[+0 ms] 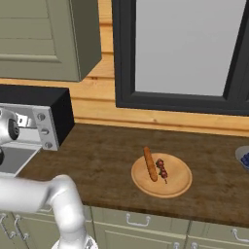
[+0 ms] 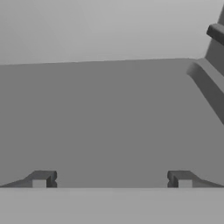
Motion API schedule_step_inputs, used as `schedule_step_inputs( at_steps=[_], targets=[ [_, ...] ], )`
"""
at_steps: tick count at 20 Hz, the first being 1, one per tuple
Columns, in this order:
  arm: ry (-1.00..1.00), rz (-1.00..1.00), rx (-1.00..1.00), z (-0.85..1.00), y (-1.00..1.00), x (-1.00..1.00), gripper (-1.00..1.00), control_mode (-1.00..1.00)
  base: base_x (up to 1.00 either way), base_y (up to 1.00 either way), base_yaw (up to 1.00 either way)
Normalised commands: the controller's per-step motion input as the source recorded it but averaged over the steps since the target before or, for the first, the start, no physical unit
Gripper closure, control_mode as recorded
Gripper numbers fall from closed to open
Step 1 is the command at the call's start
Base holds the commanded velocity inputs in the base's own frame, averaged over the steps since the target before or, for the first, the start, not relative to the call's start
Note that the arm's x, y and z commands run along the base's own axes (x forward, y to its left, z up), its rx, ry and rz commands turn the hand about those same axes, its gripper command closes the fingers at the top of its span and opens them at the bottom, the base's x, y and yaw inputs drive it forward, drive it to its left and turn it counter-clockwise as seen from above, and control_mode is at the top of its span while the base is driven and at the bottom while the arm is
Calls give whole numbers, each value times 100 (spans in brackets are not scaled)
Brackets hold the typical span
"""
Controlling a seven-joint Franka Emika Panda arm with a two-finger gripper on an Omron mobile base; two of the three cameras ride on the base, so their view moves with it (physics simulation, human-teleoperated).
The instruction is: Pick up the kebab skewer and baguette bread, and place them inside the toaster oven. Close the toaster oven door and start by setting the timer.
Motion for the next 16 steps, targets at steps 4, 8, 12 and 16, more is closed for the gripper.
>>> schedule_step_inputs(
  at_steps=[4, 8, 12, 16],
  targets=[
    [4, 0, 0, -85, 33, -61, -100, -100, 0, 0, 0],
    [1, 0, 0, -88, 36, -94, -100, -100, 0, 0, 0],
    [0, 0, 0, -88, 41, -100, -100, -100, 0, 0, 0],
    [0, 0, 0, -80, 44, -93, -100, -100, 0, 0, 0]
  ],
)
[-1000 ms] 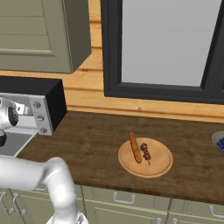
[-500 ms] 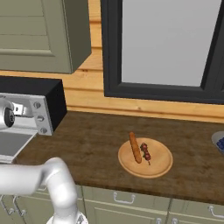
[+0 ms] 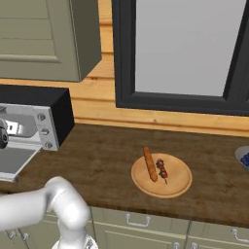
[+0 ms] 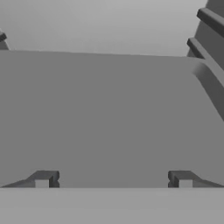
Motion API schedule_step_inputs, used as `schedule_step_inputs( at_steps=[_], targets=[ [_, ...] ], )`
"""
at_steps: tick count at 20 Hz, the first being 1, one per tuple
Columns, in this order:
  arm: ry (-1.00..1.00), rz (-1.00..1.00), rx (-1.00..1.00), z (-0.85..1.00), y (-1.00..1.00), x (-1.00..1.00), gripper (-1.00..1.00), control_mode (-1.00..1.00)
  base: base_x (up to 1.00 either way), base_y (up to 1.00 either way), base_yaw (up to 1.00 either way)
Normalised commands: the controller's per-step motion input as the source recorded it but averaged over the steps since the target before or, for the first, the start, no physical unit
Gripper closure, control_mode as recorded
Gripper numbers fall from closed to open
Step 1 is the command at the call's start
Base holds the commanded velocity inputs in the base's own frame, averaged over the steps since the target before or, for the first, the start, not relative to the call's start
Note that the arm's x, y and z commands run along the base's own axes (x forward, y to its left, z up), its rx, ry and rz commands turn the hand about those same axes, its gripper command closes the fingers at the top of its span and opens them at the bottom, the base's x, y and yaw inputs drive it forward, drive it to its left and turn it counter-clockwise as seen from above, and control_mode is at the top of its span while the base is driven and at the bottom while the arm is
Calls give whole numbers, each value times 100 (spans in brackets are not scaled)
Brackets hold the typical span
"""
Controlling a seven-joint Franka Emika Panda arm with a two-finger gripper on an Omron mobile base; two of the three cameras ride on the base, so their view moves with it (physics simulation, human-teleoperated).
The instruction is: Pick up the kebab skewer and baguette bread, and place them inside the toaster oven. Close the toaster oven door and start by setting the timer.
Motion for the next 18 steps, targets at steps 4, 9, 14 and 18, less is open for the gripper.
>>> schedule_step_inputs(
  at_steps=[4, 9, 14, 18],
  targets=[
    [2, 0, 0, -82, 47, -99, -100, -100, 0, 0, 0],
    [3, 0, 0, -75, 56, -90, -100, -100, 0, 0, 0],
    [1, 0, 0, -75, 54, -93, -100, -100, 0, 0, 0],
    [3, 0, 0, -68, 43, -93, -100, -100, 0, 0, 0]
  ],
)
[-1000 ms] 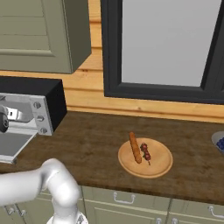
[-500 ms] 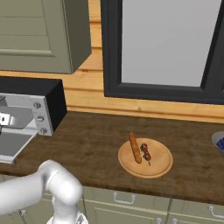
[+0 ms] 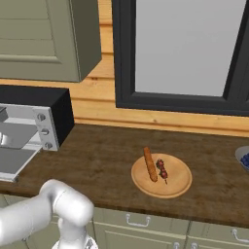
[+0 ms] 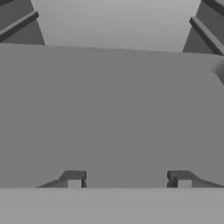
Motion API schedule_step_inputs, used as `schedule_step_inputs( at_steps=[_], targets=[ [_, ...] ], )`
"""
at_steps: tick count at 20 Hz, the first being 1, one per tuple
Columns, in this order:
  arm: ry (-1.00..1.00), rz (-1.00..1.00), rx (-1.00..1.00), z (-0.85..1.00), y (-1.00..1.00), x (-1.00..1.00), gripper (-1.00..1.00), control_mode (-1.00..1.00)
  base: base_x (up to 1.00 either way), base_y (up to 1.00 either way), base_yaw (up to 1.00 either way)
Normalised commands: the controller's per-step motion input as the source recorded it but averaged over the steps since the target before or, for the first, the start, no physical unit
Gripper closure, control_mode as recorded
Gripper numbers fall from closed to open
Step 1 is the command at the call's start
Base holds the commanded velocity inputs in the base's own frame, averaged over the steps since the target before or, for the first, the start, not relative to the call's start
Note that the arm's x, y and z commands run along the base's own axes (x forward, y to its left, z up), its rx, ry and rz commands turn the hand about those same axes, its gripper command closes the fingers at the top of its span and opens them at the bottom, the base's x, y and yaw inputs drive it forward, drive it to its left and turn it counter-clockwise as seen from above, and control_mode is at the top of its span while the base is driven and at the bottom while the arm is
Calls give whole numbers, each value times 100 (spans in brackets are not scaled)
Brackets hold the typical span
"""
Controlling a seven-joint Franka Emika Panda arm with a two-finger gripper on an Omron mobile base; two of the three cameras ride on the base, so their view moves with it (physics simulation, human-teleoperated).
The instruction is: Pick up the kebab skewer and baguette bread, and place them inside the toaster oven. Close the toaster oven door and start by setting the timer.
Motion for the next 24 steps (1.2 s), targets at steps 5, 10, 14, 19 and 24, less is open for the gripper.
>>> schedule_step_inputs(
  at_steps=[5, 10, 14, 19, 24],
  targets=[
    [4, 0, 0, -39, 28, -73, -100, -100, 0, 0, 0],
    [0, -2, 11, 54, -34, -69, -100, -100, 0, 0, 0],
    [0, -8, 18, 84, -65, -95, -100, -100, 0, 0, 0],
    [9, -17, 22, 88, -97, -39, -100, -100, 0, 0, 0],
    [20, -16, 18, 68, -100, 0, -100, -100, 0, 0, 0]
  ],
)
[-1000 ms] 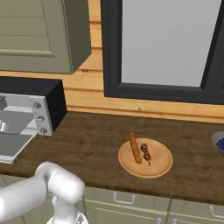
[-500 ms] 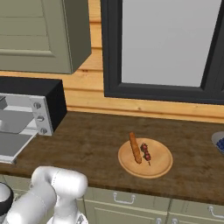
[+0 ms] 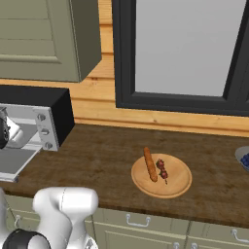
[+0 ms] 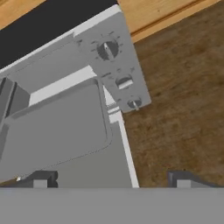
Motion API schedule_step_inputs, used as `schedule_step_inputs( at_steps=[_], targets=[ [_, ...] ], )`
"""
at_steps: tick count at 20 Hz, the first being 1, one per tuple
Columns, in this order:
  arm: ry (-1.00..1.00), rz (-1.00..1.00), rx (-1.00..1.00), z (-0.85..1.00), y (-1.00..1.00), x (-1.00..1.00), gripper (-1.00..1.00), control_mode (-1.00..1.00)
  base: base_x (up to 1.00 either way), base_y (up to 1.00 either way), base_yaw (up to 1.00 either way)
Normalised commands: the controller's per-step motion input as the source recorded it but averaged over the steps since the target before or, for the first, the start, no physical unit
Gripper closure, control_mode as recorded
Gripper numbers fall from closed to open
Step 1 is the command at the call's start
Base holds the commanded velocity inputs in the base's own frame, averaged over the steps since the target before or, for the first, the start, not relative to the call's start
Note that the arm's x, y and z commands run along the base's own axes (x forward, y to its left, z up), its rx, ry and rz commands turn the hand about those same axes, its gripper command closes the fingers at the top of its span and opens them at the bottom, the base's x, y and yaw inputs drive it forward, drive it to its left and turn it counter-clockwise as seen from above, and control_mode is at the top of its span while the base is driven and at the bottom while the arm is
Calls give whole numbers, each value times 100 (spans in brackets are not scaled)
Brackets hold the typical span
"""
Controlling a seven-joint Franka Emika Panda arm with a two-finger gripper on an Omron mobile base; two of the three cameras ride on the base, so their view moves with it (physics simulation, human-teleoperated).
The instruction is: Pick up the kebab skewer and baguette bread, and place them inside the toaster oven. Close the toaster oven door and start by setting the timer.
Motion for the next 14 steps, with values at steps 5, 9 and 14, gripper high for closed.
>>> schedule_step_inputs(
  at_steps=[5, 9, 14],
  targets=[
    [27, -5, 12, 22, -100, -15, -100, -100, 0, 0, 0],
    [25, 0, 2, 0, -100, -35, -100, -100, 0, 0, 0],
    [12, 14, 0, -3, -100, 1, -100, -100, 0, 0, 0]
  ],
)
